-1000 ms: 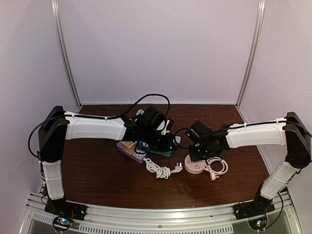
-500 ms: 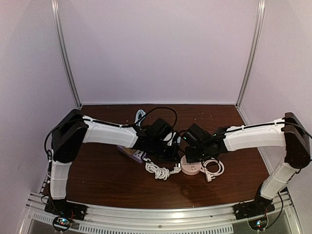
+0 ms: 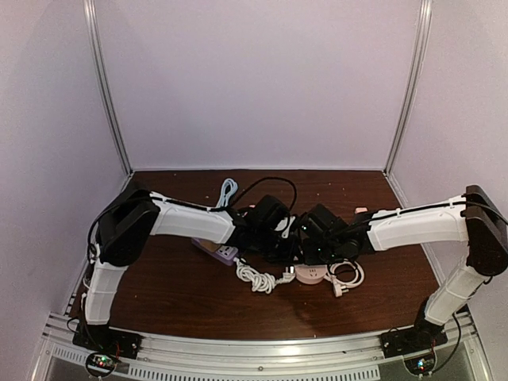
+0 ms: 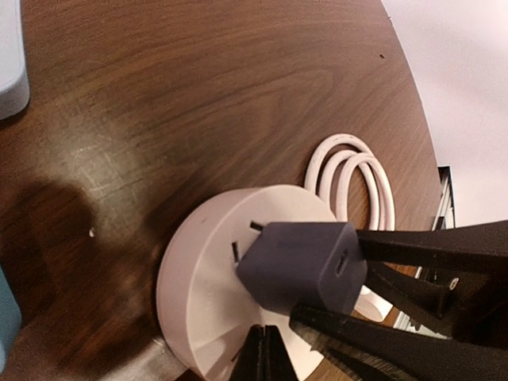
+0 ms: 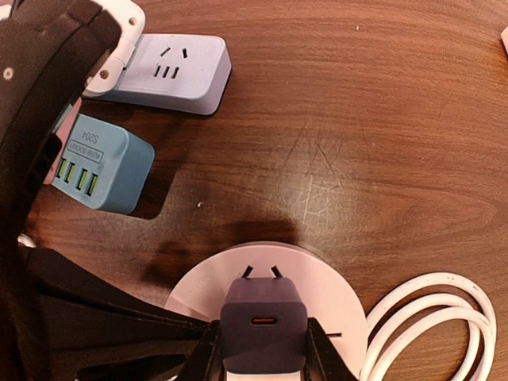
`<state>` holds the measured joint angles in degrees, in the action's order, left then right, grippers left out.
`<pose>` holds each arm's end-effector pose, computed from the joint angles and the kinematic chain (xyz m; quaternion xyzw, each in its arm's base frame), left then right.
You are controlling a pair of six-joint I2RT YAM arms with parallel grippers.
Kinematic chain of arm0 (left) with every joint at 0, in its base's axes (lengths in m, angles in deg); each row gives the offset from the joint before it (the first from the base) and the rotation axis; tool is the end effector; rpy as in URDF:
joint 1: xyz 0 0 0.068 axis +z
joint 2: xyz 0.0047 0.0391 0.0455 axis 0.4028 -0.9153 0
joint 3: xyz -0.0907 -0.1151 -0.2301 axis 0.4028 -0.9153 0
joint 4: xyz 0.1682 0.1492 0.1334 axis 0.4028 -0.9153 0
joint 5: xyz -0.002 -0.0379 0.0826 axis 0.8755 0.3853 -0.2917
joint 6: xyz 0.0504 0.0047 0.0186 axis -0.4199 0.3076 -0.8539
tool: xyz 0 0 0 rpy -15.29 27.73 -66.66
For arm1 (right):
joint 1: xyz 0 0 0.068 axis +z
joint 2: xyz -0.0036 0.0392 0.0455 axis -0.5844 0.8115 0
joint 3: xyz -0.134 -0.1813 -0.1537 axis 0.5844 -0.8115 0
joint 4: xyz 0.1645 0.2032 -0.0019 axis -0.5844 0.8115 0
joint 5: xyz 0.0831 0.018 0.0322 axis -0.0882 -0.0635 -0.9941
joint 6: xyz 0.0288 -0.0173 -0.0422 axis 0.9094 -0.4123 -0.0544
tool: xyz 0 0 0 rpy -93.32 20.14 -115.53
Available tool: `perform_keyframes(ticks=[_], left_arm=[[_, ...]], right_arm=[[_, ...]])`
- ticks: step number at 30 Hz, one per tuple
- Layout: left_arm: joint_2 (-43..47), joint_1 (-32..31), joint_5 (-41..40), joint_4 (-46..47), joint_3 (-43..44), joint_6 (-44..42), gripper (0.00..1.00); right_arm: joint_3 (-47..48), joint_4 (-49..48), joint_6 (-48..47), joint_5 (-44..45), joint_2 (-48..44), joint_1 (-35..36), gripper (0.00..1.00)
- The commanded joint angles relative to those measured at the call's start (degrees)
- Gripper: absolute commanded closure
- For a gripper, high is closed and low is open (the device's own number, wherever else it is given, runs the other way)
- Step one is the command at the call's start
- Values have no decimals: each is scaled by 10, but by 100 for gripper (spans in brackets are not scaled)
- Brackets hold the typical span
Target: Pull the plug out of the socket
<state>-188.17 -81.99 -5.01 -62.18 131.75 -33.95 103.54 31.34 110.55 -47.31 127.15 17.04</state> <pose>0.2443 -0.4195 0.1418 0.1475 0.8999 -0.4024 0.0809 0.1937 0.2420 0.1794 -0.0285 0.9626 0.1183 0.2421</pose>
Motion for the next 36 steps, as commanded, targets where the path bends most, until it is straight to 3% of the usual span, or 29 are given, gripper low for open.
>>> perform_keyframes(ticks=[1,15,36], left_arm=[[-29,-9,-11,6,16,22,100],[-54,-10,-13,-33,12,25,100],[-94,-13,-32,-52,-29,57,100]], right_arm=[[-4,-20,10,-2,-9,10,100],[-9,-27,-47,-7,-5,8,100],[47,-1,-54,28,-11,31,100]])
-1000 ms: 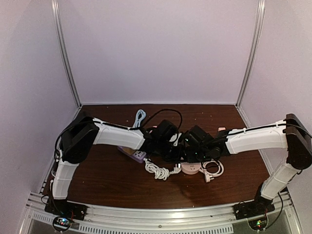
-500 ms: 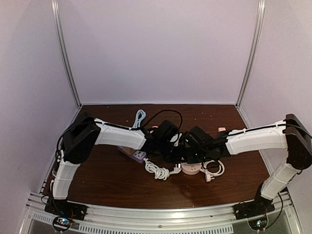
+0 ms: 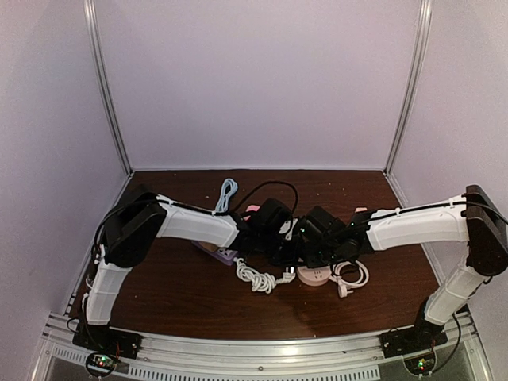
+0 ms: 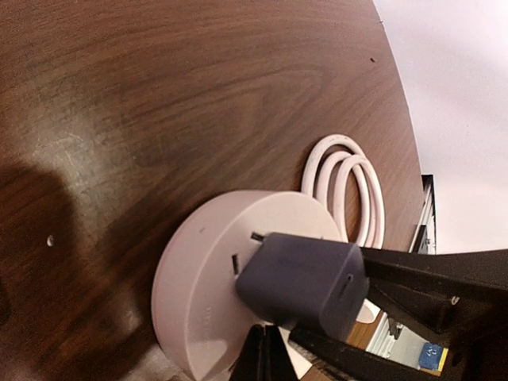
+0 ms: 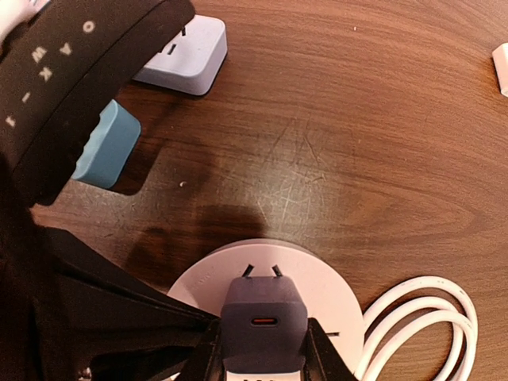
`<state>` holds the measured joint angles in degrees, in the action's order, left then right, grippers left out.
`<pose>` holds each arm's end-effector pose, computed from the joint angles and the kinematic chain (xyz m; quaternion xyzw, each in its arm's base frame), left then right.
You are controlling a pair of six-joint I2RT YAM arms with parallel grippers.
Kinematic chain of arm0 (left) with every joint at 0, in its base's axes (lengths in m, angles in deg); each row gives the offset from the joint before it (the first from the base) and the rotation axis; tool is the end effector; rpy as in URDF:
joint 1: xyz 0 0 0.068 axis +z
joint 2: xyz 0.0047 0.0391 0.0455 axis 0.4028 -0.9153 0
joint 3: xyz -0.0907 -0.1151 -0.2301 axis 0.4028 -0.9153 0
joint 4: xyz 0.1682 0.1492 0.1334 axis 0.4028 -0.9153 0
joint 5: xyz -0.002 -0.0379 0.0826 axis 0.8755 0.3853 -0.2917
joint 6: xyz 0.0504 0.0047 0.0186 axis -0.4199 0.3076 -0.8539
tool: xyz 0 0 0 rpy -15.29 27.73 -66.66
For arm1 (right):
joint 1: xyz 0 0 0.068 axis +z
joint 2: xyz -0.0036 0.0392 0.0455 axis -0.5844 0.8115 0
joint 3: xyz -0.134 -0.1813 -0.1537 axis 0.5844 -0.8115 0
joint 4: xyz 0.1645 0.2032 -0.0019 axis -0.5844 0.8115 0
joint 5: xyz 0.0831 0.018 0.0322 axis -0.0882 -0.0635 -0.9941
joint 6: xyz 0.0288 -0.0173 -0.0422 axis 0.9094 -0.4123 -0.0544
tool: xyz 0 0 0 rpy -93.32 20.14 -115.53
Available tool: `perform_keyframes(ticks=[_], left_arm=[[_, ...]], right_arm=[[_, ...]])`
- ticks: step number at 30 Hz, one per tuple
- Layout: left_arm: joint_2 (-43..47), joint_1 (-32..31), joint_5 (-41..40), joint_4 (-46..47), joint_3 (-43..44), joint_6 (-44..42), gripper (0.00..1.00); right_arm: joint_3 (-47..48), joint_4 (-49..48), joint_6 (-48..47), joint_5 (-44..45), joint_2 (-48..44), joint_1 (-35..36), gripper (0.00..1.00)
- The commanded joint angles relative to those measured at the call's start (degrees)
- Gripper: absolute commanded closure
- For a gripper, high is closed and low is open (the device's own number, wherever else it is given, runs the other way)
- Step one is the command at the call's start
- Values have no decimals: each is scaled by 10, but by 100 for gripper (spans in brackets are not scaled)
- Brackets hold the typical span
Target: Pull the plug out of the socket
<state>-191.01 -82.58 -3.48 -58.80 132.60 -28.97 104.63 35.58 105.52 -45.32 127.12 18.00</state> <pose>0.2433 -0.4293 0.1278 0.1199 0.8976 -0.4204 0.0575 0.1885 0.2416 0.1815 -0.0784 0.9642 0.0781 0.2409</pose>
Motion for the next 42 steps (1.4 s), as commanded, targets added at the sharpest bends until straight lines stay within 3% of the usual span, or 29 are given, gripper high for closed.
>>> perform_keyframes(ticks=[1,9,23,32,42], left_arm=[[-66,-8,-50,-86,-42,10,100],[-67,-12,-56,-87,-55,19,100],[-72,-15,-71,-101,-53,24,100],[-75,-17,-73,-103,-51,26,100],[-76,-17,-77,-103,-51,28,100]], right_arm=[[32,-46,-1,5,-15,18,100],[-26,-101,21,-76,-55,-29,100],[15,-47,8,39,-34,31,100],[-73,-159,27,-80,-101,-23,100],[3,-68,-13,14,-74,23,100]])
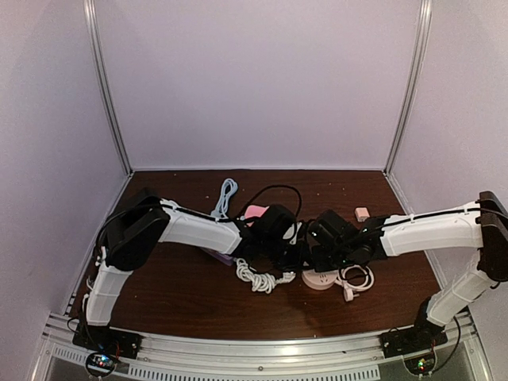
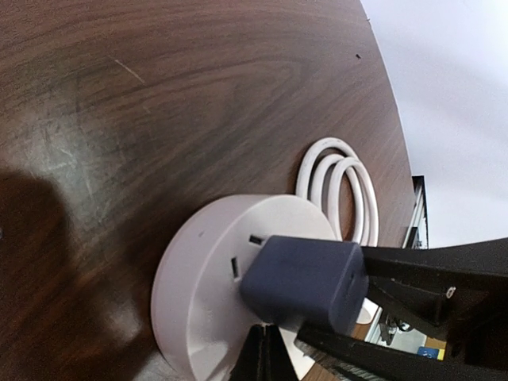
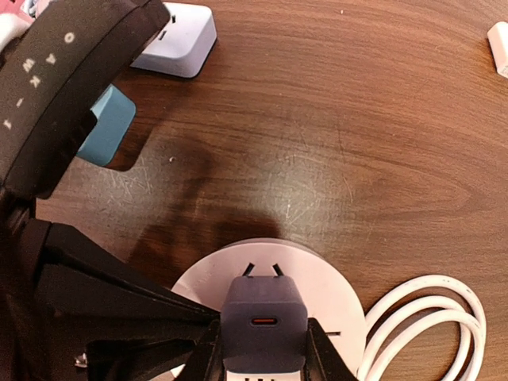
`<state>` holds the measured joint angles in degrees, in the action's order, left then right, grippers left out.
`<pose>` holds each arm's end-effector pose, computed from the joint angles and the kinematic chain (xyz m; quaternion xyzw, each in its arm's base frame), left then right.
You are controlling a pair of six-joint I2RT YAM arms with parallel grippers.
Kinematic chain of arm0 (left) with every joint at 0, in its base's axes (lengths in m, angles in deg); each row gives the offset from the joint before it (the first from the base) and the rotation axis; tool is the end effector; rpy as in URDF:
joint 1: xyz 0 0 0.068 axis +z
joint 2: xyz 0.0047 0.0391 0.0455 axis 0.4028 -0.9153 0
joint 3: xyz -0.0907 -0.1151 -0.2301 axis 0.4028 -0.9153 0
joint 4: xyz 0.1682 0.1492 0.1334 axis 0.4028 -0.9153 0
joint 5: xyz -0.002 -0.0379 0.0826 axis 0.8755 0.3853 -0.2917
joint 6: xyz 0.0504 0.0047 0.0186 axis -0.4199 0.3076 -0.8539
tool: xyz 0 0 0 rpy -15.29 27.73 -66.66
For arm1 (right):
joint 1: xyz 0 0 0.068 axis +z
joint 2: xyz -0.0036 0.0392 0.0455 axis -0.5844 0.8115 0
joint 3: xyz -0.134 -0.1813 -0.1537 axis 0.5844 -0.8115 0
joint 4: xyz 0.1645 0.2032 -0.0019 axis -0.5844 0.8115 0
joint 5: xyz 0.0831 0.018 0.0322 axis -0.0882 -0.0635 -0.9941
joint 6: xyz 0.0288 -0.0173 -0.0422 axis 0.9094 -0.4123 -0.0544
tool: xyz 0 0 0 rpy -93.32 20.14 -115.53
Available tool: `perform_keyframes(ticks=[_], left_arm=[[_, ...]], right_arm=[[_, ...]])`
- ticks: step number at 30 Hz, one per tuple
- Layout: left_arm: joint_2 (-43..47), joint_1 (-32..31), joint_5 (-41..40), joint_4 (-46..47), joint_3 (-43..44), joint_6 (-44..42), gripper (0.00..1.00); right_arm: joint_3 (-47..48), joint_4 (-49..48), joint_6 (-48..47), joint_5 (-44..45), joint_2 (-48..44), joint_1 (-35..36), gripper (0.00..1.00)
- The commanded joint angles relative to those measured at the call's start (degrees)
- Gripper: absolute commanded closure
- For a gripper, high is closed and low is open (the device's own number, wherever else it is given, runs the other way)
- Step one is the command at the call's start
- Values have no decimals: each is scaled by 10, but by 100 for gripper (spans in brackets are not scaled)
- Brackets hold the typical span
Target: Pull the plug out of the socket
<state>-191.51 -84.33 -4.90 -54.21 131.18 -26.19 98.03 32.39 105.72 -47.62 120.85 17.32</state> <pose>0.2315 -0.4374 0.1222 0.1109 0.8917 -0.4342 0.0633 0.1755 0.2207 0.1815 -0.0724 0.9611 0.1088 0.2433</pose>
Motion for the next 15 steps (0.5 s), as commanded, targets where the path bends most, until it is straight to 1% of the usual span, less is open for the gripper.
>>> perform_keyframes(ticks=[1,5,12,15], left_arm=[[-71,-1,-62,-149,-38,0,100],[-71,-1,-62,-150,-39,1,100],[-71,-1,-63,-151,-40,1,100],[-71,-1,-65,-153,-40,1,100]], right_arm=[[73,-32,-15,41,-8,32,100],[62,-41,-14,40,-15,28,100],[7,-110,2,-58,-58,-20,100],[4,-115,3,-73,-66,-25,100]])
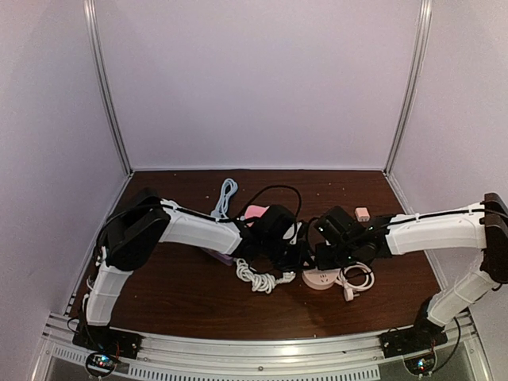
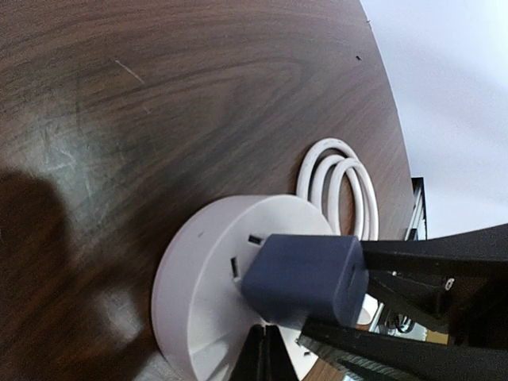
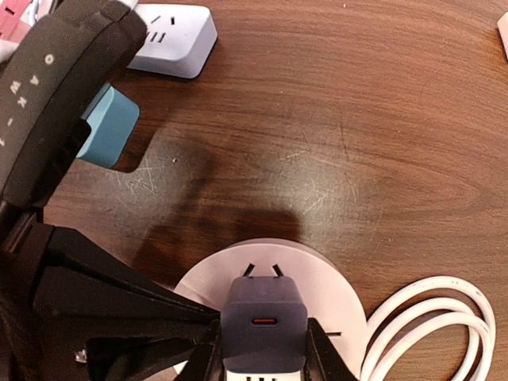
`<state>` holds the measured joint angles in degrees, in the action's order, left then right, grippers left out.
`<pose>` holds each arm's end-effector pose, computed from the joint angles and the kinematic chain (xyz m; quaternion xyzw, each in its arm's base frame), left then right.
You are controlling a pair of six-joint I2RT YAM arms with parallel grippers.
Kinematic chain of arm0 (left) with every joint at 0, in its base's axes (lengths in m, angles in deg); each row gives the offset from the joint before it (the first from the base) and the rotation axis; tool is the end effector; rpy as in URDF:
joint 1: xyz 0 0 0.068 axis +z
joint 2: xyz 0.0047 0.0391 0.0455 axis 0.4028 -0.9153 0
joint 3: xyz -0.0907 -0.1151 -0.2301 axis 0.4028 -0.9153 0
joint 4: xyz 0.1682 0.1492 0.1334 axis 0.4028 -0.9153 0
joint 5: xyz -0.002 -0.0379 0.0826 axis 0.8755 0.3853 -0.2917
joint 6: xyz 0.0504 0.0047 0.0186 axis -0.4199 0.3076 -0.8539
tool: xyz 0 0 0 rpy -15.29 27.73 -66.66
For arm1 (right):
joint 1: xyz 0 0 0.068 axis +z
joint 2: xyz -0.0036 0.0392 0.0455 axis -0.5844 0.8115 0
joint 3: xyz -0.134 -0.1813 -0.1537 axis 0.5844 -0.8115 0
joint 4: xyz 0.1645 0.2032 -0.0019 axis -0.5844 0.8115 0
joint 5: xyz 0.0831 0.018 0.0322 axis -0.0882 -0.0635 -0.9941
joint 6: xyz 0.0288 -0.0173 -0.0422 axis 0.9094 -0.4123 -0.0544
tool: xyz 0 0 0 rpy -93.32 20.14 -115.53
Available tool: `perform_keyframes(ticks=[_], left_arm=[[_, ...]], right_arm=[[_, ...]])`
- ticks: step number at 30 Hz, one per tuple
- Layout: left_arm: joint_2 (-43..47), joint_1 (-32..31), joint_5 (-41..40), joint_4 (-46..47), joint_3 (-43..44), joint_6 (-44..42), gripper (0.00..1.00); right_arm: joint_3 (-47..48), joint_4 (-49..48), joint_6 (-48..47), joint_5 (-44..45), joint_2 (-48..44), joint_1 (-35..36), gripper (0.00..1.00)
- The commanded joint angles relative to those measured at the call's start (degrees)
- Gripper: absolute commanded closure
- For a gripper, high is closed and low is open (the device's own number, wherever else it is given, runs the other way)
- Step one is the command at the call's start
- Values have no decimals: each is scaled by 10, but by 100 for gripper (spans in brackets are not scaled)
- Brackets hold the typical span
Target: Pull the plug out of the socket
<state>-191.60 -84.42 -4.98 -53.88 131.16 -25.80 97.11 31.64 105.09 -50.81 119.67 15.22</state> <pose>0.2311 -0.4381 0.1218 0.1085 0.8914 -0.4356 0.0631 0.1800 0.2129 0.1826 -0.0662 0.9617 0.1284 0.2328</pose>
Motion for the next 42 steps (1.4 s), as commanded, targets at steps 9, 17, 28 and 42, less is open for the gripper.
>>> perform_keyframes(ticks=[9,17,28,42], left_arm=[[-71,0,-67,-161,-36,-3,100],[-62,0,-70,-183,3,-30,100],[-1,0,-79,-229,132,-119,100],[167,6,-179,-301,90,-217,100]], right_arm=[[74,-39,-18,24,-27,31,100],[39,-15,-5,37,-67,0,100],[-16,-15,-30,-15,-112,-139,100],[0,61,-139,-96,-86,-348,100]])
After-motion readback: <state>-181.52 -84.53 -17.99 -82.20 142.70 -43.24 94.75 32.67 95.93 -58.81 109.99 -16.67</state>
